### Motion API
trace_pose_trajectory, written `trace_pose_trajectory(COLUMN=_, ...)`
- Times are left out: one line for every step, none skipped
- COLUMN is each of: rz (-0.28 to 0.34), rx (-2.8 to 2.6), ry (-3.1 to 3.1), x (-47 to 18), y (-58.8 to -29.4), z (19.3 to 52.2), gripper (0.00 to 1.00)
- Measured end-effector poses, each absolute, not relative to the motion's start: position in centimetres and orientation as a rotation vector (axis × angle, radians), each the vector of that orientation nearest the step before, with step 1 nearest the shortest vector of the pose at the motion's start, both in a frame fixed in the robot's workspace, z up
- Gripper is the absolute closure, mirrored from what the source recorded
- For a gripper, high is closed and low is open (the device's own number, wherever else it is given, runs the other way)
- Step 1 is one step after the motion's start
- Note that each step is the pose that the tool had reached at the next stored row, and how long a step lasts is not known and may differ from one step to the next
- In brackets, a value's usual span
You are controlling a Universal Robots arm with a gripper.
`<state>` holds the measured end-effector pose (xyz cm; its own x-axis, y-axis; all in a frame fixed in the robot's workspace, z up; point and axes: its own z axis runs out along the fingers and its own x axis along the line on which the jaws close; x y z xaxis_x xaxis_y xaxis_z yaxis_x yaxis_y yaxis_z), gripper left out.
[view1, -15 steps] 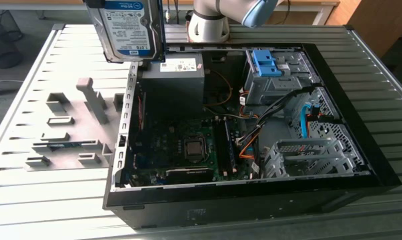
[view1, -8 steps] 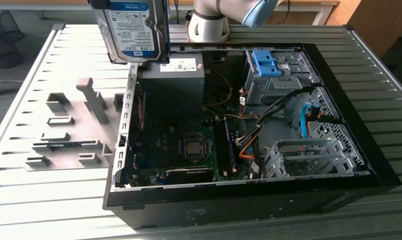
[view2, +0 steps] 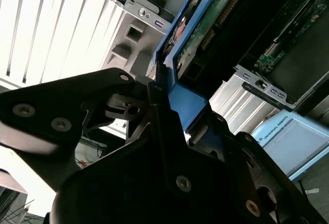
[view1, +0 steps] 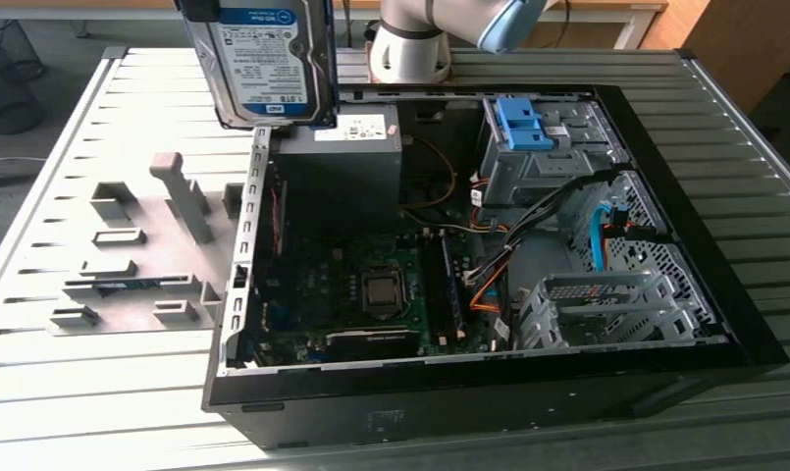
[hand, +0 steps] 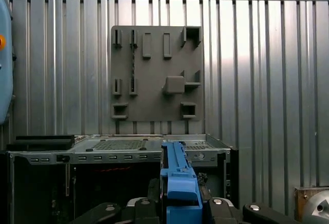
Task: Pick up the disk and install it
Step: 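Pick up the disk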
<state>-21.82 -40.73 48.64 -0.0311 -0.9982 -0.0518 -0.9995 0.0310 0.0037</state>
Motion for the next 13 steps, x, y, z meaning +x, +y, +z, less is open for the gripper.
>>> trace_pose_trajectory(rz=0.060, rx=-2.162, ry=2.230, x=-21.8, y=-40.9, z=48.6, gripper=0.64)
trace_pose_trajectory(rz=0.060, rx=-2.162, ry=2.230, x=-21.8, y=-41.0, z=48.6, gripper=0.64)
trace_pose_trajectory(rz=0.060, rx=-2.162, ry=2.230, x=-21.8, y=-41.1, z=48.6, gripper=0.64)
trace_pose_trajectory(rz=0.060, rx=-2.162, ry=2.230, x=-21.8, y=-41.2, z=48.6, gripper=0.64)
trace_pose_trajectory(rz=0.060, rx=-2.162, ry=2.230, x=-21.7, y=-41.2, z=48.6, gripper=0.64)
trace_pose_trajectory(rz=0.060, rx=-2.162, ry=2.230, x=-21.6, y=-41.2, z=48.6, gripper=0.64)
trace_pose_trajectory(rz=0.060, rx=-2.162, ry=2.231, x=-21.5, y=-41.2, z=48.6, gripper=0.64)
trace_pose_trajectory(rz=0.060, rx=-2.162, ry=2.230, x=-21.4, y=-41.3, z=48.6, gripper=0.64)
trace_pose_trajectory(rz=0.060, rx=-2.162, ry=2.230, x=-21.2, y=-41.3, z=48.6, gripper=0.64)
trace_pose_trajectory(rz=0.060, rx=-2.162, ry=2.230, x=-21.0, y=-41.3, z=48.6, gripper=0.64)
trace_pose_trajectory(rz=0.060, rx=-2.162, ry=2.230, x=-20.8, y=-41.3, z=48.6, gripper=0.64)
trace_pose_trajectory(rz=0.060, rx=-2.162, ry=2.230, x=-20.6, y=-41.3, z=48.6, gripper=0.64)
trace_pose_trajectory(rz=0.060, rx=-2.162, ry=2.231, x=-20.5, y=-41.3, z=48.6, gripper=0.64)
